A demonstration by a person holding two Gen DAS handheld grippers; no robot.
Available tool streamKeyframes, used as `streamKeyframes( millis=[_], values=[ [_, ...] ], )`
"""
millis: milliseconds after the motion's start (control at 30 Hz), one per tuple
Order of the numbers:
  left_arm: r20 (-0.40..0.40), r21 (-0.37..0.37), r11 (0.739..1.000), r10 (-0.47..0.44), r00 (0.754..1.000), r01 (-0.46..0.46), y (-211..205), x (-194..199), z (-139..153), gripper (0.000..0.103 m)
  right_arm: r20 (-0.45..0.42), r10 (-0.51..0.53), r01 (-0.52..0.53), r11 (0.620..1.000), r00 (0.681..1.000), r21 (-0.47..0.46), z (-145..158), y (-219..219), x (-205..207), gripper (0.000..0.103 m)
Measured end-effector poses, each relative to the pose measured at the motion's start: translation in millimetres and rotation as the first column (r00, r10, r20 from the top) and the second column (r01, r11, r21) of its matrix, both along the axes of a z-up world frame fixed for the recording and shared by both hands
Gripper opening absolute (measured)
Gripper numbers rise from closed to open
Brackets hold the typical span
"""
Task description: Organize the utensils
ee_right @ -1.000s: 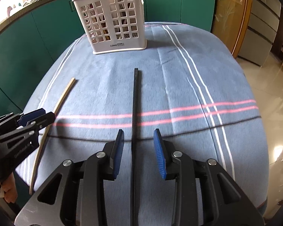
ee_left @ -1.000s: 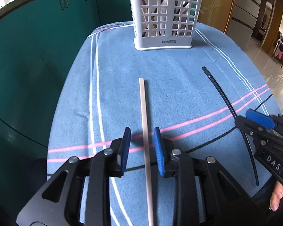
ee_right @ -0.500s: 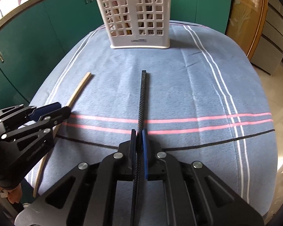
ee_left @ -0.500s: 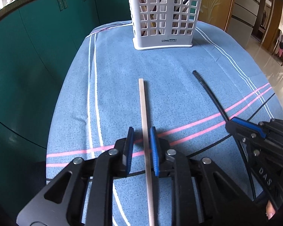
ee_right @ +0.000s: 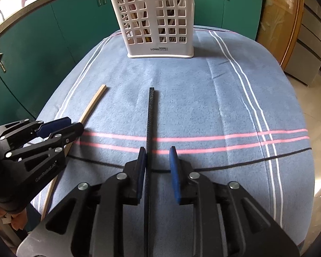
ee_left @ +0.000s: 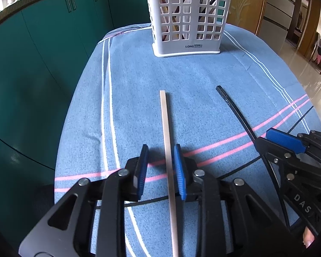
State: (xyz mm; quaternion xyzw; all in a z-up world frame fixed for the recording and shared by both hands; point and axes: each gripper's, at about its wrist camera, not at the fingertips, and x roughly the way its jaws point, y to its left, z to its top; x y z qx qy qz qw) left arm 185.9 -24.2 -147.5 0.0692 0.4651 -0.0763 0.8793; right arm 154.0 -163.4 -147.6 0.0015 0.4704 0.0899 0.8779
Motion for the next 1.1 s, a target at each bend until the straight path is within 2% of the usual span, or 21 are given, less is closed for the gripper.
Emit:
streamKeyframes(
  millis=[67,167,400,467,600,867,1033,1100],
  values=[
    [0.000,-0.002,1.000,-0.001,1.000,0.001,0.8,0.5,0.1,0.026,0.000,0.004,-0.004,1.000,1.000,-0.022,-1.6,4.1,2.4,0.021],
    [0.004,0.001,1.000,0.001,1.000,-0.001,0.8,0.3,0.1,0.027,-0.002,0.003,-0.003,1.000,1.000,-0.010,-1.9,5.1,7.9,0.006],
    [-0.009,-0.017,1.000,0.006,1.000,-0.006,6.7,4.7,1.2,0.035,-0.008,-0.058,0.058,0.998,0.998,0.010,3.1,-11.8,11.6,0.006],
    [-0.013,-0.019,1.000,0.013,1.000,-0.014,9.2,11.6,2.0,0.036,0.000,-0.063,0.063,0.997,0.998,0.038,8.0,-17.4,11.4,0.009],
    [-0.023,-0.020,1.000,0.014,1.000,-0.014,10.1,27.3,1.5,0.042,0.007,-0.102,0.101,0.995,0.995,0.021,10.6,-24.3,17.2,0.025],
    [-0.054,-0.017,1.000,0.008,0.999,-0.009,4.8,62.1,1.2,0.049,-0.035,-0.066,0.066,0.998,0.997,0.011,3.9,-14.8,46.1,0.025],
    [-0.059,-0.002,1.000,0.003,0.998,-0.003,3.3,67.6,0.0,0.055,-0.045,-0.062,0.061,0.998,0.997,-0.023,1.2,-7.0,59.5,0.026],
    [-0.059,0.002,1.000,0.009,0.998,-0.008,4.2,67.7,-0.7,0.059,-0.046,-0.055,0.054,0.998,0.997,-0.032,1.1,-3.9,62.8,0.029]
  ],
)
